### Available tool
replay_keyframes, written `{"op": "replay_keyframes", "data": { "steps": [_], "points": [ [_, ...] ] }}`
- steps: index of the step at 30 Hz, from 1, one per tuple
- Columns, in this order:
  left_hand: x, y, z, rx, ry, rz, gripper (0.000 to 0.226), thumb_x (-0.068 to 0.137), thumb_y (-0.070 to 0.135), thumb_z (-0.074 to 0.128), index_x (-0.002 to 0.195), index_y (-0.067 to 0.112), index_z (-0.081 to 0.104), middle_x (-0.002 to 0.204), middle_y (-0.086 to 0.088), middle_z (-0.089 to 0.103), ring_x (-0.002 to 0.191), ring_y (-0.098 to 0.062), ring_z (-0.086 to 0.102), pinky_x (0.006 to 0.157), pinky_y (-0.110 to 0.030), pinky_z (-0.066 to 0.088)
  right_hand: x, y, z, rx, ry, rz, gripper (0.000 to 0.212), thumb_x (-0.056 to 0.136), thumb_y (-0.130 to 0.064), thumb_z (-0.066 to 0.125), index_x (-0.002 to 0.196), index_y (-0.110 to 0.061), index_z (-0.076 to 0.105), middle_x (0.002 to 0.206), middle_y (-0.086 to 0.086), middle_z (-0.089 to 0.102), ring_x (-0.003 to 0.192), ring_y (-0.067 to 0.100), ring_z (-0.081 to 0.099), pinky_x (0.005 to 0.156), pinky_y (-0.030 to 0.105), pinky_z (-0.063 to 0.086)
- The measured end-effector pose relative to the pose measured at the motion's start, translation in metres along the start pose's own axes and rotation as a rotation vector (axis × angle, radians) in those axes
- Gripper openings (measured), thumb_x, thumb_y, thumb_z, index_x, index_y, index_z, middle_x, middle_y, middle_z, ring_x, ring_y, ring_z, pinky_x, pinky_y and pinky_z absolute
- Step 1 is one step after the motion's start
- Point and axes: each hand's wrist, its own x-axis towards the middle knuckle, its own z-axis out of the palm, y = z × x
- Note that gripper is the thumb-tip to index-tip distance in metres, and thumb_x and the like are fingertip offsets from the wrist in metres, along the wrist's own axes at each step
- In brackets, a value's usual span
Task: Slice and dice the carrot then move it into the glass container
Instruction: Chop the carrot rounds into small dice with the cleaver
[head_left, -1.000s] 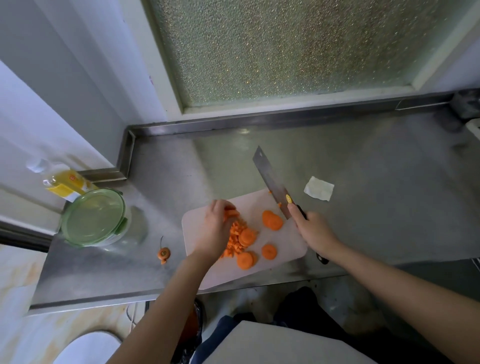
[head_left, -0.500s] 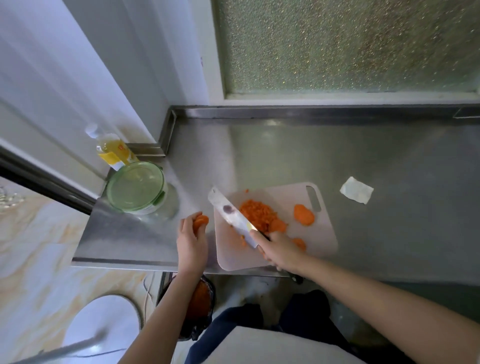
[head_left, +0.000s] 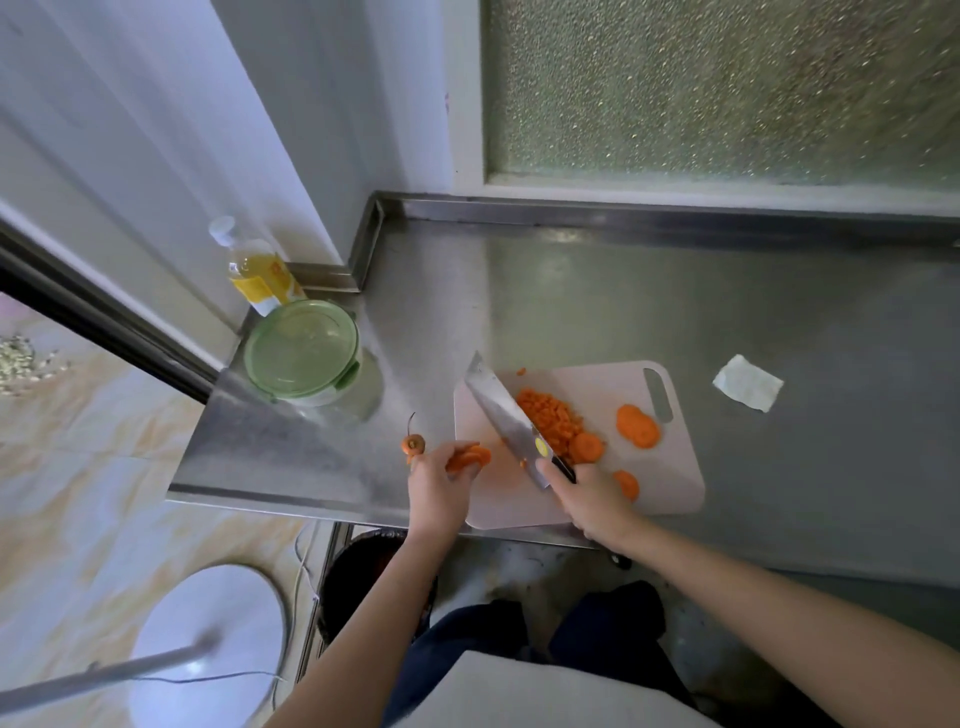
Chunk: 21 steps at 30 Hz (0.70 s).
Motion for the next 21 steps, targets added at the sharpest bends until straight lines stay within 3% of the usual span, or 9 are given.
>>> {"op": "replay_keyframes", "data": {
  "steps": [3,6,9,15,17,19,21],
  "points": [
    [0.001,0.004,0.012,0.047,-0.042,0.011,0.011,0.079,0.009,0.07,0.089,0.015,0.073,0.077,0.012,0.067,0.087,-0.017,0.063,0.082,-0.028,0.05,-0.004,-0.002,0.006,-0.008,0.018,-0.022,0.049,0.096,-0.044,0.047,0.057,-0.015,0.045,0.047,-0.002,0.042,0.043,0.01,0.043,0.045,0.023,0.032],
    [-0.001,0.008,0.018,0.035,-0.085,-0.039,0.013,0.081,0.005,0.067,0.092,0.01,0.071,0.082,0.006,0.066,0.08,-0.011,0.061,0.067,-0.002,0.04,-0.006,-0.001,0.014,-0.04,0.041,-0.049,0.047,0.096,-0.045,0.046,0.064,-0.011,0.052,0.052,0.0,0.047,0.054,0.016,0.049,0.055,0.03,0.037],
    [-0.002,0.01,0.022,0.033,-0.123,-0.084,0.017,0.082,0.006,0.067,0.1,0.006,0.065,0.087,0.002,0.061,0.073,-0.008,0.052,0.059,-0.005,0.037,-0.008,0.001,0.019,-0.072,0.045,-0.115,0.051,0.096,-0.047,0.045,0.075,-0.003,0.061,0.065,0.009,0.059,0.067,0.022,0.058,0.065,0.035,0.046],
    [-0.002,0.005,0.024,0.026,-0.124,-0.125,0.022,0.083,0.009,0.066,0.105,0.007,0.063,0.093,-0.004,0.063,0.08,-0.015,0.056,0.071,-0.022,0.043,-0.013,0.002,0.023,-0.095,0.059,-0.162,0.047,0.096,-0.042,0.047,0.074,-0.002,0.06,0.066,0.01,0.059,0.065,0.02,0.057,0.06,0.027,0.041],
    [-0.003,0.004,0.024,0.025,-0.112,-0.122,0.02,0.084,0.009,0.065,0.104,0.008,0.064,0.095,-0.008,0.064,0.085,-0.021,0.06,0.076,-0.026,0.048,-0.013,0.001,0.021,-0.091,0.039,-0.152,0.046,0.097,-0.04,0.047,0.067,-0.006,0.054,0.058,0.004,0.051,0.058,0.015,0.051,0.053,0.018,0.035],
    [-0.003,0.003,0.025,0.063,-0.108,-0.092,0.021,0.087,0.01,0.062,0.108,0.009,0.064,0.097,-0.009,0.06,0.09,-0.024,0.059,0.079,-0.024,0.045,-0.013,-0.001,0.019,-0.085,0.018,-0.143,0.045,0.097,-0.041,0.046,0.066,-0.009,0.051,0.057,0.002,0.047,0.056,0.014,0.048,0.051,0.018,0.033],
    [-0.006,0.005,0.026,0.127,-0.131,-0.047,0.024,0.092,0.011,0.055,0.115,0.008,0.061,0.1,-0.005,0.048,0.089,-0.018,0.051,0.078,-0.014,0.036,-0.012,0.0,0.019,-0.074,0.006,-0.136,0.05,0.097,-0.043,0.045,0.069,-0.003,0.055,0.062,0.008,0.054,0.062,0.019,0.054,0.058,0.024,0.039]
  ]
}}
